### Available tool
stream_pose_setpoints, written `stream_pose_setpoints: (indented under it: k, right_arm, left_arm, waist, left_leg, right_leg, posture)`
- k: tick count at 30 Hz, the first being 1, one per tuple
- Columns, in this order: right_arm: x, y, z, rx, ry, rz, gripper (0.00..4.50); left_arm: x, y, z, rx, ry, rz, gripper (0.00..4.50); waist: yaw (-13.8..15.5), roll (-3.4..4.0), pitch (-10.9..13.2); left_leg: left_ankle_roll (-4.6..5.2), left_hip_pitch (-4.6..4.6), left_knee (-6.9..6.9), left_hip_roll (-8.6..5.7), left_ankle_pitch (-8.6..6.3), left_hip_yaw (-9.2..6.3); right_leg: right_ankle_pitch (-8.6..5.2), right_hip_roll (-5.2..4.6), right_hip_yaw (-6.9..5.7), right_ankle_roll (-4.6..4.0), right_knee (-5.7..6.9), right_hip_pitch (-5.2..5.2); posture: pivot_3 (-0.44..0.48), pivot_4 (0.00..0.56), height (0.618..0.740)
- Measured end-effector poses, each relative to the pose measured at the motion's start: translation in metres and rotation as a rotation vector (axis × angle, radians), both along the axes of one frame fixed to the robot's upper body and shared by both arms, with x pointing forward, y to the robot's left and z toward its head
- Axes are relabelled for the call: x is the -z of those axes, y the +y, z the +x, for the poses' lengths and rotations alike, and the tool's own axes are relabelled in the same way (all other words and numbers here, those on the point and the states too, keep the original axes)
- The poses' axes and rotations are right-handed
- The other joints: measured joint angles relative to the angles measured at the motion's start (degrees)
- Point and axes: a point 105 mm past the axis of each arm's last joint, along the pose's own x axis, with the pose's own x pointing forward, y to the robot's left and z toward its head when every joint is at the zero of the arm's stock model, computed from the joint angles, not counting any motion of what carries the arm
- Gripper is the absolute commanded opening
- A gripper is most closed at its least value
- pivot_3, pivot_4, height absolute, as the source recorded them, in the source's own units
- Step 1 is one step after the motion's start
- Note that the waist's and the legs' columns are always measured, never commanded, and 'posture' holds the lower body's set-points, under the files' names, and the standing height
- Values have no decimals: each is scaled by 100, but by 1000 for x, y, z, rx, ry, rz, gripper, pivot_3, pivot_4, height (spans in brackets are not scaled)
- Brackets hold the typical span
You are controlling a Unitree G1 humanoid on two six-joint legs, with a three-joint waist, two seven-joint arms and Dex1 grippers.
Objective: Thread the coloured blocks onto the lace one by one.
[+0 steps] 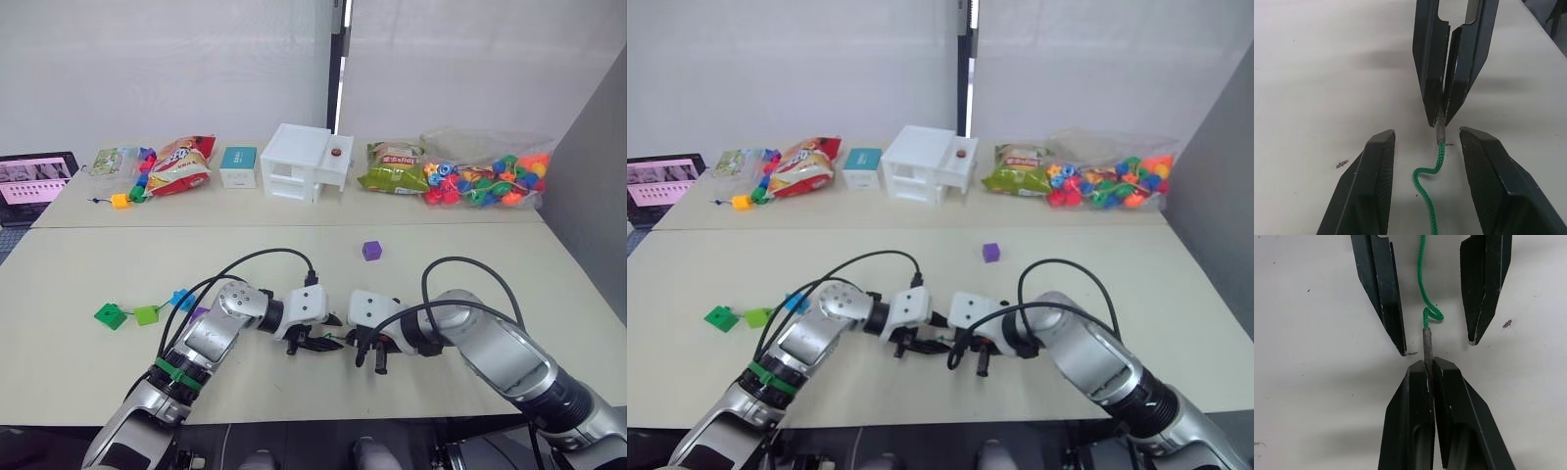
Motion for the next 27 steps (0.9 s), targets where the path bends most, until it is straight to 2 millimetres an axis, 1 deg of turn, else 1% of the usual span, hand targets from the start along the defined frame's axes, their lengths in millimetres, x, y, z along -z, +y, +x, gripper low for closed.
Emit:
stream_pose_setpoints:
  k: [8,12,13,15,27]
  right_arm:
    - [0,0,0,2,0,0,0]
    - [0,0,0,2,0,0,0]
    - [0,0,0,2,0,0,0]
    - [0,0,0,4,-1,0,0]
    - [0,-1,0,3,-2,-3,0]
  left_arm:
    - [0,0,0,4,2,0,2212]
    - [0,-1,-1,7,4,-3,1063]
    - [0,-1,-1,9,6,-4,669]
    - [0,-1,-2,14,9,-4,19]
    - [0,-2,-3,20,15,-7,19]
  waist:
    - [0,0,0]
    - [0,0,0]
    - [0,0,0]
    - [0,0,0]
    - [0,0,0]
  left_leg:
    - [0,0,0,0,0,0]
    - [0,0,0,0,0,0]
    - [0,0,0,0,0,0]
    - [0,0,0,0,0,0]
    - [0,0,0,0,0,0]
  right_leg:
    - [0,0,0,0,0,0]
    - [0,0,0,0,0,0]
    - [0,0,0,0,0,0]
    - [0,0,0,0,0,0]
    - [0,0,0,0,0,0]
  posture:
    - [0,150,740]
    - [0,150,740]
    - [0,150,740]
    - [0,150,740]
    - [0,150,740]
